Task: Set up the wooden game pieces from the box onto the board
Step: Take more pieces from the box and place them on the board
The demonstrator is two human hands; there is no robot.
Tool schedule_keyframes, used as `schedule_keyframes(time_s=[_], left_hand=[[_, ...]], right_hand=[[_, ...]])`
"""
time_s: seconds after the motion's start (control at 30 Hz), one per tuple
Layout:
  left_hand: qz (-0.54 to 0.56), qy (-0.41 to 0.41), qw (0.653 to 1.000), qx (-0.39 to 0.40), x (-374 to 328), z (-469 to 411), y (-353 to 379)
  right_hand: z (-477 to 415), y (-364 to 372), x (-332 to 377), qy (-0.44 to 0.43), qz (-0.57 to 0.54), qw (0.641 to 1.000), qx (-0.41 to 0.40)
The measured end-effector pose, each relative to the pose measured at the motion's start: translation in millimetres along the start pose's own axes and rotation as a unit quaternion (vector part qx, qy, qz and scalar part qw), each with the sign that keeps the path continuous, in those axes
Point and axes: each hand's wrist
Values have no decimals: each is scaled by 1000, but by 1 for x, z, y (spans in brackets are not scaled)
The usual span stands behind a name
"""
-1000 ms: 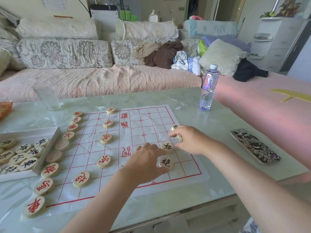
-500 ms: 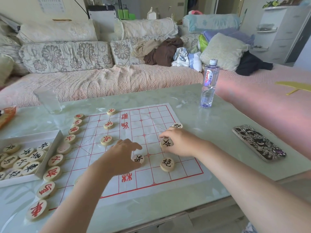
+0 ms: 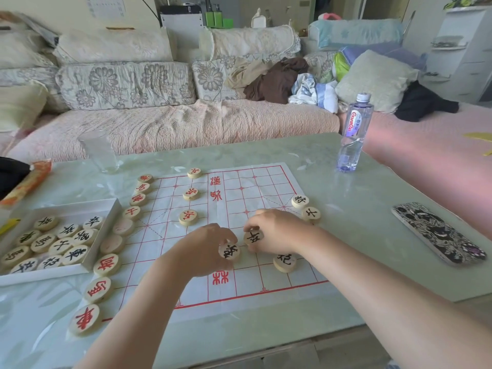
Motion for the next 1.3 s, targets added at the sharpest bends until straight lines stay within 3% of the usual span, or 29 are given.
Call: schedule_keyframes(time_s=[0.1,0.2,0.4,0.63,0.73,0.87,0.97,1.03,1.17,1.3], left_hand=[[54,-1,998,-22,3,-3,-3],[139,8,989,-51,-1,-7,-4],[211,59,968,-123,-16,-8,-2],[434,38,891,-130,-32,-18,0],[475,20,868,-145,-39,-31,-5],[517,3,845,-137,-54,-57,-9],[552,5,823,-134,-71,-79,-8],[512,18,847,-142,-85,-93,-4],[229,57,956,-176,-104,-117,14],[-14,113,986,-118,-109,-129,31]], right_hand=[[-1,-2,-1,7,-10,1000,3],[-1,-9,-1,12,-125,992,-23],[8,-9,5,2,-413,910,-47],[15,-7,-10,-8,-522,849,-80],[14,-9,-17,-17,-489,867,-98],[17,-24,-31,-30,-370,921,-115],[20,-33,-52,-18,-339,931,-136],[25,-36,-69,14,-338,928,-153],[41,-35,-106,73,-328,926,-170],[55,-23,-132,117,-279,938,-168]])
Point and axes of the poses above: each hand's wrist, its own z-axis away from the middle knuckle, its own y-axis out of the palm, x = y × z, and after that the axes turned 9 degrees about x, right-handed
